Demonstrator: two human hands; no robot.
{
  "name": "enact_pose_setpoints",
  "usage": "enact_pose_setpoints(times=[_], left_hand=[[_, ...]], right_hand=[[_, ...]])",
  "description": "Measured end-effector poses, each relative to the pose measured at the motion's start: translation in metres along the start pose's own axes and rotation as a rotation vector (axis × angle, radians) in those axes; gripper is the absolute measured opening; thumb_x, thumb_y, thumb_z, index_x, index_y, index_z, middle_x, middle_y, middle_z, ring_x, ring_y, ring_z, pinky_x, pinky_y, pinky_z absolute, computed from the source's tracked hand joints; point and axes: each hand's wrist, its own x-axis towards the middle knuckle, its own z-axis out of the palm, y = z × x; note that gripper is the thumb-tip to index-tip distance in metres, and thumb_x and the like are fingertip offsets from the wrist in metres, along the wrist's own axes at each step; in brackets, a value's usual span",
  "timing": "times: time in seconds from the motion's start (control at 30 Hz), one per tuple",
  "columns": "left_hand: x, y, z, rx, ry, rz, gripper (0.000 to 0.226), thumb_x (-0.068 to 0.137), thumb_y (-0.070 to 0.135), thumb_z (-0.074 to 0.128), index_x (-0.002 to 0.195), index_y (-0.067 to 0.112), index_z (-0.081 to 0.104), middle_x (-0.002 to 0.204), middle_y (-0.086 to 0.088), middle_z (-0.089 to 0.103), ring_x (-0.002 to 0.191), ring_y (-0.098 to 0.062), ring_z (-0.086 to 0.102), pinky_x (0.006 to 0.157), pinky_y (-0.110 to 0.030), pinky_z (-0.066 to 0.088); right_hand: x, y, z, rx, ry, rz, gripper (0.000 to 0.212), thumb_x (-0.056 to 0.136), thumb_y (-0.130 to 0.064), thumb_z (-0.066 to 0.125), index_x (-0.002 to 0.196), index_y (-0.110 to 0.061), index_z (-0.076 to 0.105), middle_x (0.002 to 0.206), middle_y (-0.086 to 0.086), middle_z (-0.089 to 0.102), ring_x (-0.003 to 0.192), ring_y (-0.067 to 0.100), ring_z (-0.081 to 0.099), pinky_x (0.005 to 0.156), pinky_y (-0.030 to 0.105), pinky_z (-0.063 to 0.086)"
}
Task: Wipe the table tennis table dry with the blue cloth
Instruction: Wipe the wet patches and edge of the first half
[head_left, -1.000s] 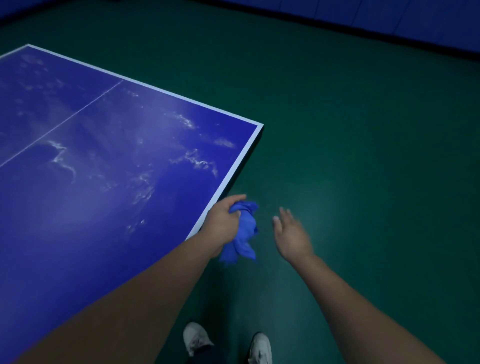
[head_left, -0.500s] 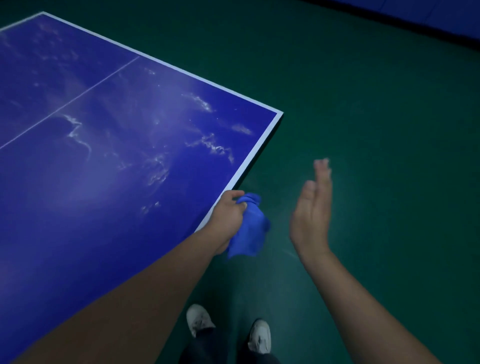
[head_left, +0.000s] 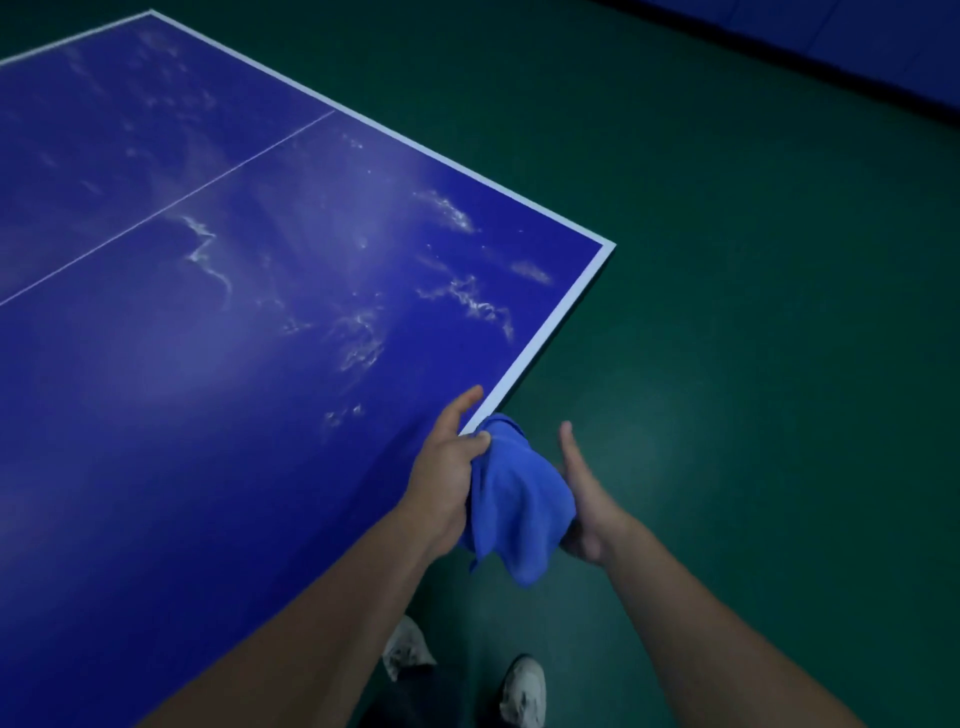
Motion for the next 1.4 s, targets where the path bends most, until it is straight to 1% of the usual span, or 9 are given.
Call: enact_pose_setpoints(times=[0.2, 0.43, 0.63, 0.73, 0.87, 0.93, 1.07, 1.3, 1.4], left_hand=[[-0.001, 0.024, -0.064, 0.234, 0.053, 0.084, 0.063, 0.093, -0.005, 0.050, 0.124, 0.049, 0.063, 0.109, -0.032, 0.065, 0.089, -0.034, 0.067, 0.093, -0.055, 0.055], [-0.014, 0.025, -0.138, 0.484, 0.040, 0.107, 0.066, 0.087, -0.009, 0.063, 0.122, 0.047, 0.057, 0.103, 0.018, 0.072, 0.091, -0.004, 0.068, 0.083, -0.029, 0.057], [-0.025, 0.017, -0.181, 0.841, 0.079, 0.074, 0.049, 0.088, 0.011, 0.070, 0.125, 0.040, 0.058, 0.108, 0.005, 0.057, 0.095, -0.010, 0.061, 0.079, -0.023, 0.052], [-0.031, 0.020, -0.195, 1.056, 0.120, 0.063, 0.004, 0.088, 0.021, 0.066, 0.091, 0.019, 0.064, 0.102, 0.004, 0.049, 0.089, -0.013, 0.051, 0.075, -0.032, 0.050], [-0.020, 0.024, -0.223, 0.951, 0.135, -0.014, 0.013, 0.087, 0.026, 0.070, 0.083, 0.016, 0.063, 0.096, 0.006, 0.055, 0.082, -0.009, 0.051, 0.070, -0.029, 0.045], [-0.005, 0.023, -0.238, 0.815, 0.159, -0.077, 0.011, 0.086, 0.024, 0.072, 0.092, 0.019, 0.065, 0.090, 0.002, 0.064, 0.076, -0.013, 0.059, 0.069, -0.033, 0.052], [0.026, 0.010, -0.265, 0.989, 0.293, 0.054, 0.054, 0.089, 0.019, 0.066, 0.141, 0.022, 0.050, 0.138, 0.002, 0.049, 0.126, -0.017, 0.048, 0.101, -0.030, 0.043], [0.040, -0.022, -0.315, 1.261, 0.590, 0.228, 0.050, 0.099, 0.032, 0.035, 0.143, 0.015, 0.050, 0.155, -0.007, 0.040, 0.147, -0.026, 0.029, 0.120, -0.054, 0.024], [0.047, -0.032, -0.329, 1.268, 0.606, 0.248, 0.061, 0.097, 0.042, 0.021, 0.144, 0.015, 0.049, 0.157, -0.008, 0.038, 0.149, -0.026, 0.023, 0.123, -0.054, 0.013]], right_hand=[[-0.003, -0.002, 0.050, -0.050, -0.254, -0.061, 0.076, 0.083, -0.044, 0.074, 0.148, -0.017, 0.046, 0.136, 0.014, 0.063, 0.122, 0.028, 0.063, 0.093, 0.037, 0.056], [0.013, -0.003, 0.090, -0.713, -0.266, -0.315, 0.097, 0.075, 0.015, 0.076, 0.138, -0.050, 0.038, 0.115, 0.006, 0.071, 0.099, 0.013, 0.071, 0.082, 0.028, 0.056], [0.030, 0.009, 0.132, -1.141, -0.095, -0.579, 0.041, 0.076, -0.006, 0.066, 0.104, -0.036, 0.067, 0.113, -0.010, 0.058, 0.096, -0.003, 0.058, 0.082, 0.013, 0.044], [0.027, 0.015, 0.147, -1.257, -0.109, -0.638, 0.021, 0.083, -0.008, 0.063, 0.085, -0.028, 0.070, 0.094, -0.012, 0.063, 0.086, 0.001, 0.059, 0.071, 0.013, 0.042], [0.040, 0.023, 0.167, -1.229, -0.022, -0.586, 0.014, 0.087, -0.017, 0.059, 0.085, -0.029, 0.066, 0.096, -0.010, 0.064, 0.084, 0.007, 0.059, 0.071, 0.023, 0.048], [0.061, 0.034, 0.173, -1.412, 0.088, -0.581, 0.023, 0.086, -0.029, 0.052, 0.100, -0.026, 0.070, 0.107, -0.005, 0.064, 0.099, 0.018, 0.057, 0.084, 0.031, 0.049], [0.113, 0.076, 0.183, -1.713, -0.016, -1.071, 0.052, 0.086, -0.034, 0.047, 0.133, -0.020, 0.063, 0.147, 0.008, 0.050, 0.135, 0.032, 0.041, 0.112, 0.047, 0.034], [0.160, 0.142, 0.198, -2.064, -0.266, -1.241, 0.061, 0.101, -0.062, 0.037, 0.151, -0.028, 0.043, 0.165, -0.003, 0.026, 0.152, 0.037, 0.019, 0.118, 0.062, 0.015], [0.171, 0.141, 0.215, -2.073, -0.267, -1.344, 0.058, 0.100, -0.061, 0.037, 0.146, -0.028, 0.051, 0.160, -0.004, 0.036, 0.145, 0.030, 0.033, 0.114, 0.056, 0.028]])
